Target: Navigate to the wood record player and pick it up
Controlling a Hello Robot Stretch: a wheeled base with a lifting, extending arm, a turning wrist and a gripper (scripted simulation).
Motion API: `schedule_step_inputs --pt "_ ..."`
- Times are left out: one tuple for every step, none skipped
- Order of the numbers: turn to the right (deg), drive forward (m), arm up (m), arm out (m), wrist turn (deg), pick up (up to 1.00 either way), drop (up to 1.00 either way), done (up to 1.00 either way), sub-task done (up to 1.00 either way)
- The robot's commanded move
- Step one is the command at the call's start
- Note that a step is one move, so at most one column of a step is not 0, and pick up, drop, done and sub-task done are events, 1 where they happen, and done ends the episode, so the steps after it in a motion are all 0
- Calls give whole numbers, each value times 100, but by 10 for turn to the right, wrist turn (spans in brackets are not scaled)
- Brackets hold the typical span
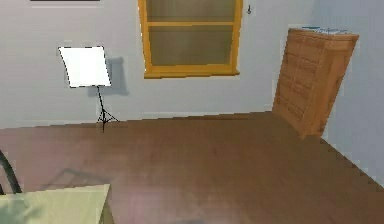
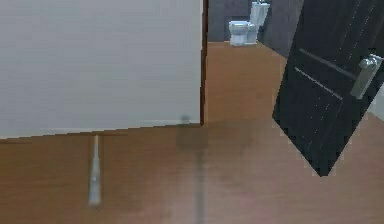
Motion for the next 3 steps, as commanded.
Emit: schedule_step_inputs --pt "-450 0 0 0 0 0 0 0 0" --pt "-450 0 0 0 0 0 0 0 0" --pt "-450 0 0 0 0 0 0 0 0"
